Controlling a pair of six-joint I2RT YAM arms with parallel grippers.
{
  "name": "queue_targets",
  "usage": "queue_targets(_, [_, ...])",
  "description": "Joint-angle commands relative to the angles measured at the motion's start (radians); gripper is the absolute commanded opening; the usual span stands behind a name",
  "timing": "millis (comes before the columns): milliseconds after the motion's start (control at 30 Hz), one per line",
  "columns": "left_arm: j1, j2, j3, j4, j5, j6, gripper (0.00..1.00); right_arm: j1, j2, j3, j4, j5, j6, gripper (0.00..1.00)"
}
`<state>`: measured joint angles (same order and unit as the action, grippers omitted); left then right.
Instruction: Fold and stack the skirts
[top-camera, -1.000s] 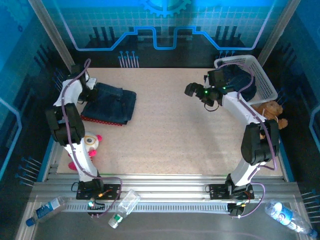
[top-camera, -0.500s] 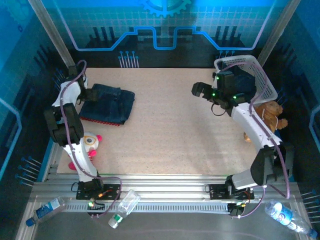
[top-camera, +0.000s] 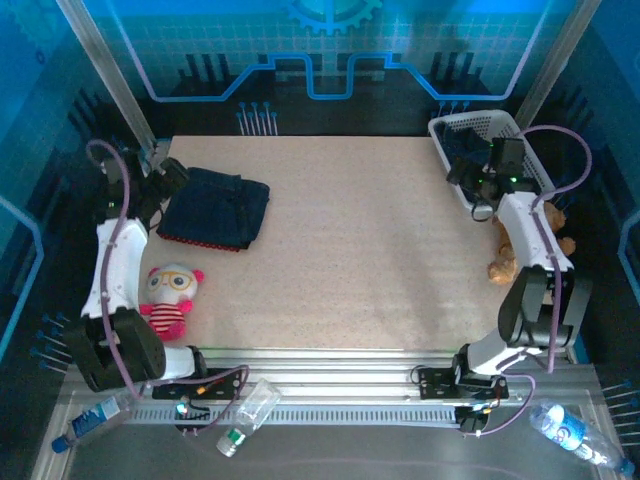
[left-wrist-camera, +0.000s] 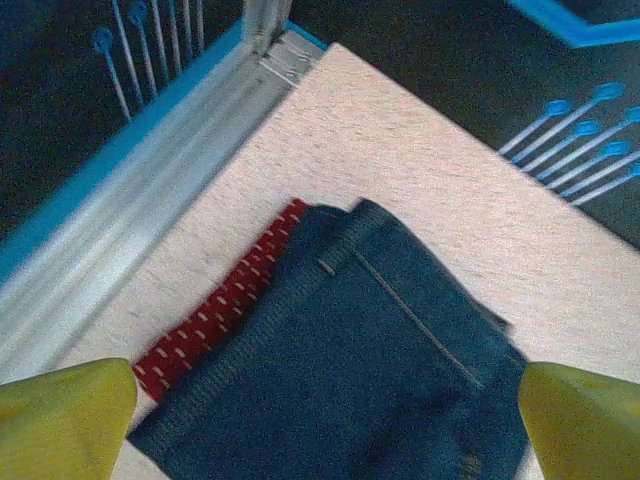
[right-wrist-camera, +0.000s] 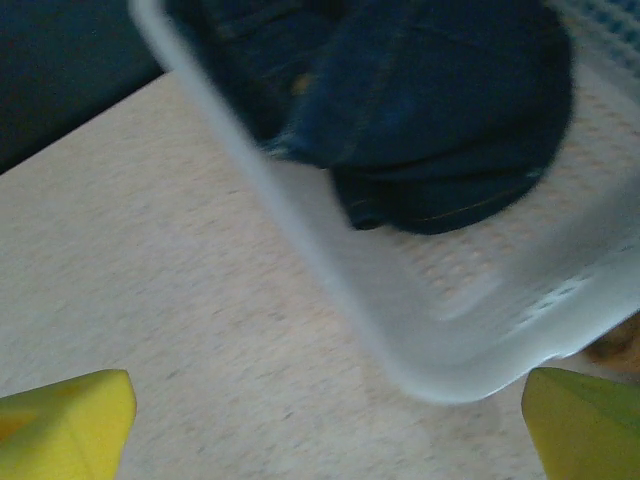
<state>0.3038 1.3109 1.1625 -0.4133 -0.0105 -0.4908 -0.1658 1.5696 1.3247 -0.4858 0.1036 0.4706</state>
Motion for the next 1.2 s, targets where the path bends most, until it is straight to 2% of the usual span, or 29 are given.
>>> queue_targets(0, [0.008,-0.074,-0.105,0.07,0.057,-0.176,0.99,-0.084,0.109,0.102,-0.045,-0.099,-0.065,1.0])
queue_targets(167, [0.016,-0.15,-0.187,0.064,0.069,-0.232,0.99,-0.106,0.323,0.352,-0.21,-0.038,-0.18,1.0])
queue_targets(433, [0.029,-0.228,-0.225,0.027,0.023,-0.211,0.99,-0.121,0.614,0.696,-0.33,-0.041,-0.196,1.0])
queue_targets(567, [0.036,-0.242,-0.233,0.016,-0.003,-0.188,0.99,-0.12,0.749,0.873,-0.406,-0.102,-0.201,1.0])
queue_targets(767, [0.047,-0.217,-0.237,0.017,0.01,-0.184,0.99,-0.117,0.919,1.08,-0.451,-0.129,-0.061,1.0])
queue_targets(867, [0.049,-0.202,-0.242,0.034,0.023,-0.199,0.99,-0.103,0.987,1.133,-0.445,-0.089,0.018,1.0])
queue_targets(933, [0.048,-0.192,-0.239,0.038,0.033,-0.205,0.99,-0.096,1.028,1.17,-0.454,-0.057,0.059,0.96])
queue_targets(1033, [0.049,-0.175,-0.221,0.014,0.038,-0.197,0.99,-0.095,1.039,1.187,-0.478,-0.029,0.102,0.65])
queue_targets(1167, [0.049,-0.17,-0.21,-0.001,0.056,-0.163,0.99,-0.093,0.897,1.04,-0.365,-0.05,0.079,0.3])
